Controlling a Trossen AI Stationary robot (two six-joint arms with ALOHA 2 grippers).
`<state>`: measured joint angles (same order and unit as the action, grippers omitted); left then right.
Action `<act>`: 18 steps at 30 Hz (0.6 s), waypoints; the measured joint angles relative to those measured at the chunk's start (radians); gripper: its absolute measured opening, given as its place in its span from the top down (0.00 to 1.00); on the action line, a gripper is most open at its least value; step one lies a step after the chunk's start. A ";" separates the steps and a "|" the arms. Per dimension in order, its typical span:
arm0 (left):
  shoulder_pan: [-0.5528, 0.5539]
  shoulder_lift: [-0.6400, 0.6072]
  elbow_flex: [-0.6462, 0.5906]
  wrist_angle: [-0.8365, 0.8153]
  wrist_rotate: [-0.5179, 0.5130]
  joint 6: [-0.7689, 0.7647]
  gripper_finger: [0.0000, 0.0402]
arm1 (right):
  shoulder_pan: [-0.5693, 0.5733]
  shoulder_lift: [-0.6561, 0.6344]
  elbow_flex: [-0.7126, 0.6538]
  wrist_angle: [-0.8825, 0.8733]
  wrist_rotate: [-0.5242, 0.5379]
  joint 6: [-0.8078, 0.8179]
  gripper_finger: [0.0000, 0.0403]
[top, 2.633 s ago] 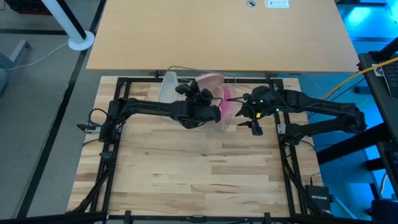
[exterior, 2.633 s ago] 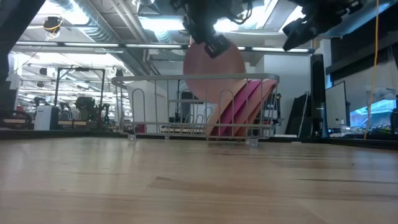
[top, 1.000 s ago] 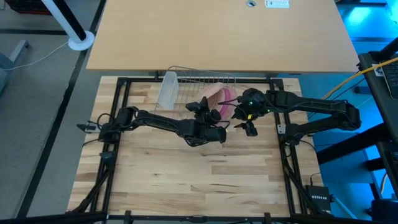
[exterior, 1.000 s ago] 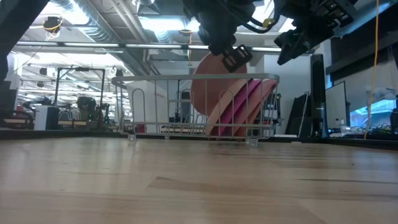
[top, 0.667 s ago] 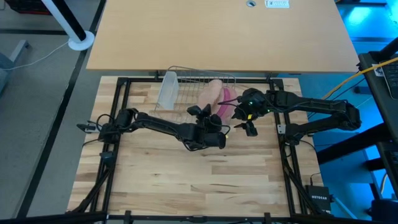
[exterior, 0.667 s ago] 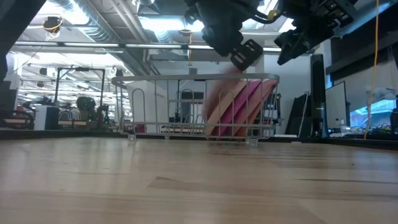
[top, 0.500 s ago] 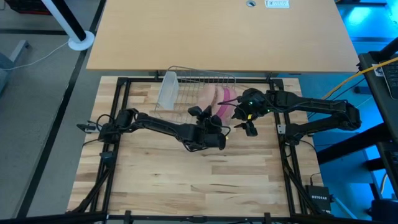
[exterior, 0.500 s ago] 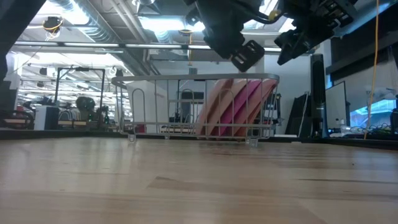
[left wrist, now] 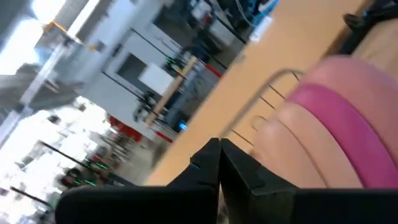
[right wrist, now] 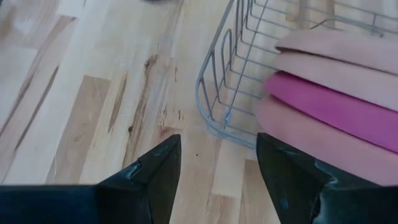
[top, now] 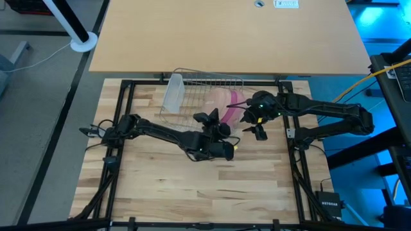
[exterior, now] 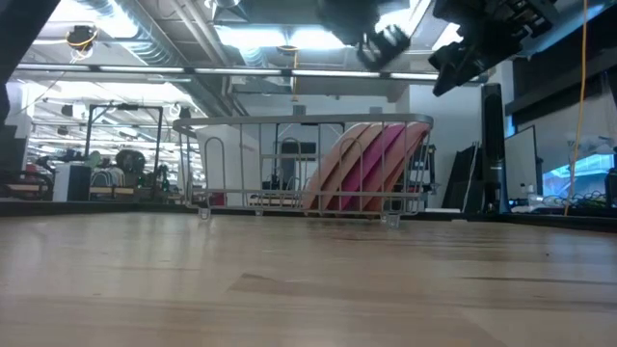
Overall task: Sort dishes
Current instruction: Return to Home Position
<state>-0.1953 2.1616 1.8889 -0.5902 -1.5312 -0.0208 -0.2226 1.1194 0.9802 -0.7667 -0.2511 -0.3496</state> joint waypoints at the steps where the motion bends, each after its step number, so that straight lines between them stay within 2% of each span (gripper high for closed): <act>1: -0.011 0.000 0.020 0.000 -0.022 0.042 1.00 | 0.000 -0.009 0.000 -0.001 0.000 0.000 0.47; 7: -0.068 0.000 0.165 -0.005 -0.040 0.319 1.00 | 0.000 -0.104 0.000 0.015 0.000 0.043 0.47; 11: -0.093 -0.016 0.254 -0.032 -0.040 0.387 1.00 | 0.000 -0.196 0.000 0.018 0.000 0.113 0.47; 15: -0.121 -0.095 0.284 -0.154 -0.039 0.307 1.00 | 0.000 -0.303 0.000 0.019 0.020 0.187 0.47; 18: -0.155 -0.188 0.285 -0.351 -0.023 0.121 1.00 | 0.000 -0.387 0.000 0.018 0.035 0.242 0.47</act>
<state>-0.3499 1.9737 2.1743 -0.9409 -1.5539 0.1006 -0.2230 0.7320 0.9802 -0.7490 -0.2161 -0.1071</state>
